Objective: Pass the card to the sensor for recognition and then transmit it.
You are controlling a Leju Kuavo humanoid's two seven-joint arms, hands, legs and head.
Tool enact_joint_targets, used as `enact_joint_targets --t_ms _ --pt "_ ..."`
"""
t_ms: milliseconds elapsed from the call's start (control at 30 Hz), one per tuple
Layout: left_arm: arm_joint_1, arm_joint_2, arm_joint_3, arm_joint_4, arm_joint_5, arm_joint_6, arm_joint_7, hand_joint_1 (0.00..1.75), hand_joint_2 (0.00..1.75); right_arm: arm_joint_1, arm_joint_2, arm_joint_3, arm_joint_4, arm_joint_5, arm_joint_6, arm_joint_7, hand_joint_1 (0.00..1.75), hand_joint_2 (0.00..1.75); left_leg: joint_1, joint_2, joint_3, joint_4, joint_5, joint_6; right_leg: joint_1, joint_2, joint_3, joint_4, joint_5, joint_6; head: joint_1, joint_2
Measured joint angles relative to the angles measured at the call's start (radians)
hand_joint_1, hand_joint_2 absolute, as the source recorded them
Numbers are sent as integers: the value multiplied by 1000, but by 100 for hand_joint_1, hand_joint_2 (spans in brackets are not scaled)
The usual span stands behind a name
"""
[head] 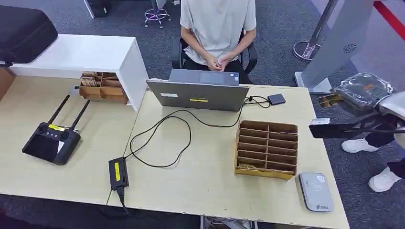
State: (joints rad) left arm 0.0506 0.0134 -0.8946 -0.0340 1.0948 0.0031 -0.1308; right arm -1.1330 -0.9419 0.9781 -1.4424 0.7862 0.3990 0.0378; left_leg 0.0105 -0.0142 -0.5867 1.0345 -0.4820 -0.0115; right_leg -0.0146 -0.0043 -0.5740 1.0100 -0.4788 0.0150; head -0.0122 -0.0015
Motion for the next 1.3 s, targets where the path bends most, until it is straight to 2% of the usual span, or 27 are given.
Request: enact_joint_targets --t_ms 567,767,933,1167,1300 --pt "3 0 1 0 1 0 0 0 175 -15 0 140 88 -62 -13 26 173 175 0 0 0 0 0 0 0 0 0 0 0 0 0 0" --pt "4 1 2 0 0 0 1 0 175 56 -13 170 151 -62 -53 44 173 175 0 -1 0 0 0 0 0 -2 0 -1 0 0 0 0" --pt "11 1 4 0 0 0 1 0 175 175 -66 166 159 -94 -133 66 173 175 0 -2 0 0 0 0 0 -2 0 -1 0 0 0 0" --pt "14 0 18 0 2 0 1 0 175 309 -138 86 119 -104 -158 87 173 175 0 -2 0 0 -1 1 0 -2 0 -1 -1 1 0 0" --pt "15 0 23 0 3 0 1 0 175 341 -157 57 105 -104 -160 88 173 175 0 0 0 0 -1 1 0 0 0 -1 0 0 0 0"
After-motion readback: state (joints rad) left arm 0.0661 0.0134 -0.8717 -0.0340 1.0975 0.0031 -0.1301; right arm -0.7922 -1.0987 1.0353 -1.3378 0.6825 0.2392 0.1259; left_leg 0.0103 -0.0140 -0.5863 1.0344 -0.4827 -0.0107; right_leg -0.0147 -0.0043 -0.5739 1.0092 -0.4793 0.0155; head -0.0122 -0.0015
